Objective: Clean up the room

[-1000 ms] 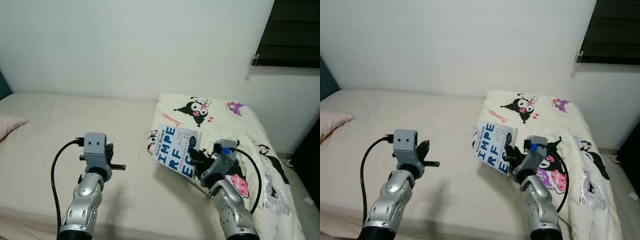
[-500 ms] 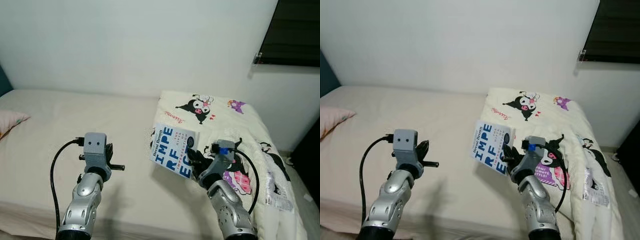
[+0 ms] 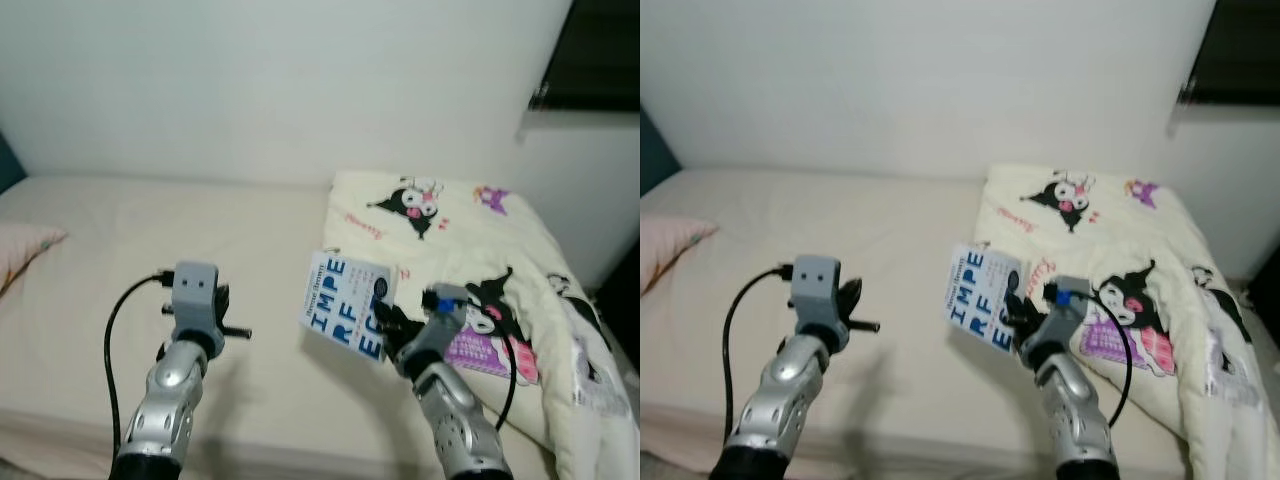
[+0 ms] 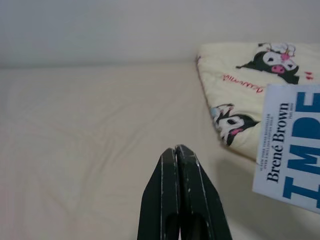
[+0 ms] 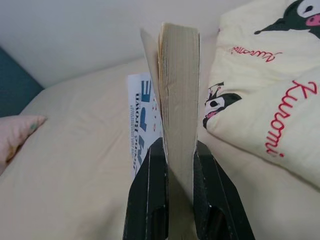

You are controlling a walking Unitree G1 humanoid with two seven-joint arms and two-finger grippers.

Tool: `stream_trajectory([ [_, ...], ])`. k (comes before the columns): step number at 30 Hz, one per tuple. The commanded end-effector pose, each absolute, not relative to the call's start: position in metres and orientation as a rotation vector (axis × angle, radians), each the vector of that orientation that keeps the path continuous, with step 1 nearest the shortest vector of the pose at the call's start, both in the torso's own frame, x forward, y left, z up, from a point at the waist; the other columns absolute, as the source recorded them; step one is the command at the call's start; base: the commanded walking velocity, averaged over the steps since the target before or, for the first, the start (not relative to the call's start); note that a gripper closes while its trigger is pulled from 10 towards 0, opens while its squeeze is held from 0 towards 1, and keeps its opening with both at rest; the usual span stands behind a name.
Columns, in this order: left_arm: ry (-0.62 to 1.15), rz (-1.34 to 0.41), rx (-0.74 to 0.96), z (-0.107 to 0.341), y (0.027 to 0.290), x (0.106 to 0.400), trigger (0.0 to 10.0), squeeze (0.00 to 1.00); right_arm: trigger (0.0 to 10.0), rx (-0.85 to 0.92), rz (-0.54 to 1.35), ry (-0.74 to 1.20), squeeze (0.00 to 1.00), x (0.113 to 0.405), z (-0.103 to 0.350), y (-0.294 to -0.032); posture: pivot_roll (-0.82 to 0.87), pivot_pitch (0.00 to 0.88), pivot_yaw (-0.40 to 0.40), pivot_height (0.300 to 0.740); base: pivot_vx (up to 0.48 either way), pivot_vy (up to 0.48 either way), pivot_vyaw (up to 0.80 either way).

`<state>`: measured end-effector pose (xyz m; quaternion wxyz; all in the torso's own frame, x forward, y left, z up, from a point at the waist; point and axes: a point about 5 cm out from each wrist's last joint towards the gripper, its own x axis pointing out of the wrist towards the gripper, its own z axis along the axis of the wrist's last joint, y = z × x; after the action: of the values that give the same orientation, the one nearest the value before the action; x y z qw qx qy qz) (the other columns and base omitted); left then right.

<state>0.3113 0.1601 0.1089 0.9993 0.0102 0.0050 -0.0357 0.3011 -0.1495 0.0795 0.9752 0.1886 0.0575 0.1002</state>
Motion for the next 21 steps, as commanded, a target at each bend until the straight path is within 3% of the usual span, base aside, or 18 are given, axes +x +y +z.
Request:
stream_trajectory([
  [1,0.032,-0.07,0.035,0.1034,0.1639,0.3107,10.0,0.0,10.0,0.397,0.215,0.086,0.0,0.3018,0.0837,-0.1441,-0.05,0.0,-0.001,0.74,0.0,0.345,0.0],
  [21,0.029,-0.09,0.042,0.1035,0.1616,0.3127,10.0,0.0,10.0,0.417,0.201,0.081,0.0,0.3014,0.083,-0.1449,-0.05,0.0,0.005,0.74,0.0,0.346,0.0],
])
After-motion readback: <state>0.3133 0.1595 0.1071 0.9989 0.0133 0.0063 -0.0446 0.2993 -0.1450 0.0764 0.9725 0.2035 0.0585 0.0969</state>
